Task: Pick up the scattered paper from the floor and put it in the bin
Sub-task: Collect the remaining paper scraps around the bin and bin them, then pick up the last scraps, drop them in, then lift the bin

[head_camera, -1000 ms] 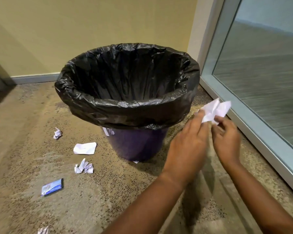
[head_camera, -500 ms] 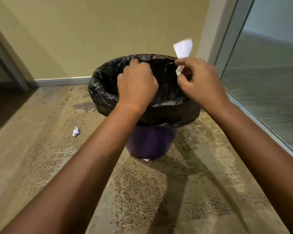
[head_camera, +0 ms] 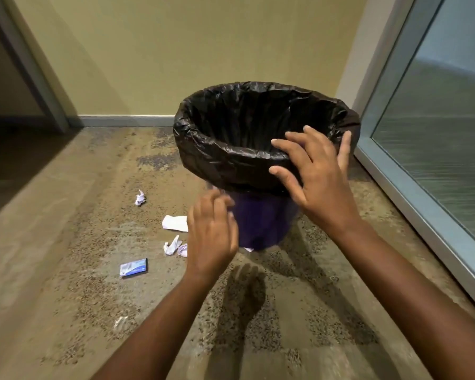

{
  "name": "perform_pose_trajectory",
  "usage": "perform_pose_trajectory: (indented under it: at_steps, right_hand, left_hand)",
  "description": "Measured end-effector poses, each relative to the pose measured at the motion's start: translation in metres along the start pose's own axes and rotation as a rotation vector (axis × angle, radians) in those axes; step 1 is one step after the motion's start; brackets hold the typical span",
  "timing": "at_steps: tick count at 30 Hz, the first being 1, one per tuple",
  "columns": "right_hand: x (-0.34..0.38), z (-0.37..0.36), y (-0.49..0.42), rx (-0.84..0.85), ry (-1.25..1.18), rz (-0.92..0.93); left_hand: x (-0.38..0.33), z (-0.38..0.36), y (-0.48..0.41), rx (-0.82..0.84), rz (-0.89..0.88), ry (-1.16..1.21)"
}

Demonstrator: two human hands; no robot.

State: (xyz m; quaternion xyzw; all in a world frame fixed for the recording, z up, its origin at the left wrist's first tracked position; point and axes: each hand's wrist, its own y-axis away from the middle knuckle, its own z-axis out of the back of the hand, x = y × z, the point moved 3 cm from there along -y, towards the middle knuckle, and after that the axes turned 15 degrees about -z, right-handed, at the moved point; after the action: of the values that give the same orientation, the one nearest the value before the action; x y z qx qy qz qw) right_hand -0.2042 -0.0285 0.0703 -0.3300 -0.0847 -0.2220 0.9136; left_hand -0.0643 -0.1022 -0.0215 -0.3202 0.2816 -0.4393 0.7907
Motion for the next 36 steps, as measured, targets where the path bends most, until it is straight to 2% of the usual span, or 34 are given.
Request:
perform_pose_trajectory:
  at_steps: [4,6,8,11,20,25,28,32,36]
  right_hand:
    - [-0.007,-0.001,-0.026,0.006,-0.015,-0.015]
    - [-0.012,0.000,-0.043,0.019,-0.031,-0.040]
    - [-0.018,0.003,-0.059,0.022,-0.052,-0.050]
    - [-0.031,0.004,-0.077,0.036,-0.057,-0.043]
    - [-0.073,0.007,-0.097,0.051,-0.083,0.038]
    - [-0.085,0.009,-0.083,0.079,-0.125,0.063]
    - [-0.082,0.011,-0.068,0.092,-0.125,0.108]
    - [-0.078,0.011,-0.042,0.148,-0.148,0.079]
    - [-0.081,0.015,-0.023,0.178,-0.116,0.081]
  left_hand:
    - [-0.002,-0.033,0.050,0.597,0.018,0.043]
    - [-0.005,-0.047,0.065,0.844,0.046,0.070]
    - [-0.011,-0.058,0.067,0.984,0.019,0.072]
    - [-0.017,-0.077,0.062,1.092,-0.031,0.058]
    - [-0.010,-0.123,0.055,1.231,-0.024,-0.005]
    - [-0.001,-0.119,0.058,1.184,0.053,-0.014]
    - [0.007,-0.107,0.063,1.109,0.090,0.021]
    - [0.025,-0.083,0.071,0.971,0.149,0.042]
    - [0.047,-0.057,0.072,0.789,0.289,0.046]
